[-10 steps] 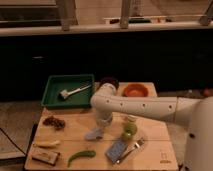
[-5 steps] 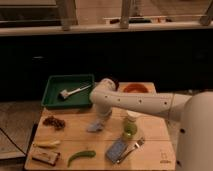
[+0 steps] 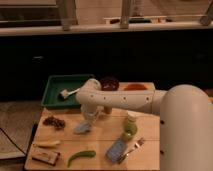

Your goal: Wipe table surface with towel

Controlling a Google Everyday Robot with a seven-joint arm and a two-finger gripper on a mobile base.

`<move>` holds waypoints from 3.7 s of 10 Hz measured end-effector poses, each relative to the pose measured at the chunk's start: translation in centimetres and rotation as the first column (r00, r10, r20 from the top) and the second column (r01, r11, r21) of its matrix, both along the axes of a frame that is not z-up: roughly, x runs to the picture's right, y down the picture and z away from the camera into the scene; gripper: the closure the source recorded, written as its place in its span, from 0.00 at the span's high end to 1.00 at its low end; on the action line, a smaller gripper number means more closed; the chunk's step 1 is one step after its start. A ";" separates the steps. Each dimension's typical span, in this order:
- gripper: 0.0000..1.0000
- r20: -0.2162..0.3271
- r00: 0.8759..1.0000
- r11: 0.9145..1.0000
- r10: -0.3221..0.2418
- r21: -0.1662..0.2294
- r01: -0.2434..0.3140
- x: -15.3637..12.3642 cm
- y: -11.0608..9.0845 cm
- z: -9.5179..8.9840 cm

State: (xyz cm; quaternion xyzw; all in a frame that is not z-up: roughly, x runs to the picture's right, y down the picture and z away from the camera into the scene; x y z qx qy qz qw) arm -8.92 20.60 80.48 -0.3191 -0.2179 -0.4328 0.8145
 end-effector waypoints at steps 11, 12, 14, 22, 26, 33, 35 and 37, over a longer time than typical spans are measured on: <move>0.01 -0.085 0.996 0.999 -0.015 0.040 0.018 7.9 -1.8 -2.0; 0.01 -0.080 0.997 0.999 -0.009 0.049 0.013 7.0 -2.0 -0.9; 0.01 -0.050 0.999 0.999 -0.017 0.050 0.019 4.0 -1.8 0.6; 0.01 0.102 0.983 0.987 -0.154 -0.021 0.157 0.9 3.0 -1.1; 0.01 -0.003 0.993 0.993 -0.116 -0.024 0.116 7.4 2.3 -0.8; 0.01 -0.017 0.990 0.991 -0.137 0.005 0.137 3.8 -0.2 1.7; 0.01 0.049 0.981 0.982 -0.187 -0.013 0.188 1.7 1.5 1.3; 0.01 0.094 0.971 0.975 -0.218 -0.028 0.222 1.1 3.6 0.0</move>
